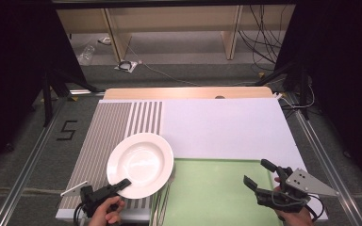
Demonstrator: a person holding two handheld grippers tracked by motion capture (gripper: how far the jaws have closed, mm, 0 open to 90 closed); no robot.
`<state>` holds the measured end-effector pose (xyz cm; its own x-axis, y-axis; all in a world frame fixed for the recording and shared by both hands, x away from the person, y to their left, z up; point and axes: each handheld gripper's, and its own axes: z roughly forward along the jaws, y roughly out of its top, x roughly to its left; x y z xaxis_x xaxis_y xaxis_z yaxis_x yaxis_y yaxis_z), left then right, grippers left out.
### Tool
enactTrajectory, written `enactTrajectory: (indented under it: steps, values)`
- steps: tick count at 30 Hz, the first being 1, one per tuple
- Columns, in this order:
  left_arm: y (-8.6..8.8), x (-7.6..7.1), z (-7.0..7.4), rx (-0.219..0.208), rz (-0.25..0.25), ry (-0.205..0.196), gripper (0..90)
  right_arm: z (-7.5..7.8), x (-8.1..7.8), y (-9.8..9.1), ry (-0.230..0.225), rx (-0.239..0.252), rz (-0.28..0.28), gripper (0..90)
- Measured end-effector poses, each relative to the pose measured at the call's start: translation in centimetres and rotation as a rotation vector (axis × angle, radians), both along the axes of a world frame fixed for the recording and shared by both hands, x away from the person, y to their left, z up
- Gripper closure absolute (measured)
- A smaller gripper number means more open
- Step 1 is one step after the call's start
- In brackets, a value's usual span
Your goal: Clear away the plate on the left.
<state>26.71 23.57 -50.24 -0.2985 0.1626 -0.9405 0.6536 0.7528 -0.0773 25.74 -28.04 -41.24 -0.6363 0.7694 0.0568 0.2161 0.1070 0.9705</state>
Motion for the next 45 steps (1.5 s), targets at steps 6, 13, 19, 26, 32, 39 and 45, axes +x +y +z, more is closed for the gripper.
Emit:
enactTrajectory:
  steps: [6,13,19,26,32,39,45]
  values:
    - [-1.1,-0.2,0.2,-0.013,-0.033,-0.008,80.2,0.0,0.0,0.0,0.0,-0.001,-0.001,19.8]
    - [-2.6,-0.3,0.3,-0.01,-0.088,-0.014,80.2,0.0,0.0,0.0,0.0,-0.001,-0.001,19.8]
    - [-3.9,-0.5,0.2,-0.014,-0.128,-0.008,80.2,0.0,0.0,-0.1,0.0,-0.001,-0.001,19.8]
    - [-5.3,-0.6,0.1,-0.006,-0.176,-0.005,80.2,0.0,0.0,-0.1,0.0,-0.001,0.0,19.8]
    - [-6.4,-0.8,0.0,-0.006,-0.211,-0.003,80.2,0.0,0.0,-0.1,0.0,-0.002,0.0,19.8]
    - [-7.8,-0.9,-0.1,0.002,-0.26,0.001,80.2,0.0,0.0,-0.1,0.001,-0.001,0.0,19.8]
    - [-8.9,-1.0,-0.3,0.013,-0.302,0.002,80.2,0.0,0.0,-0.1,-0.002,0.002,0.002,19.8]
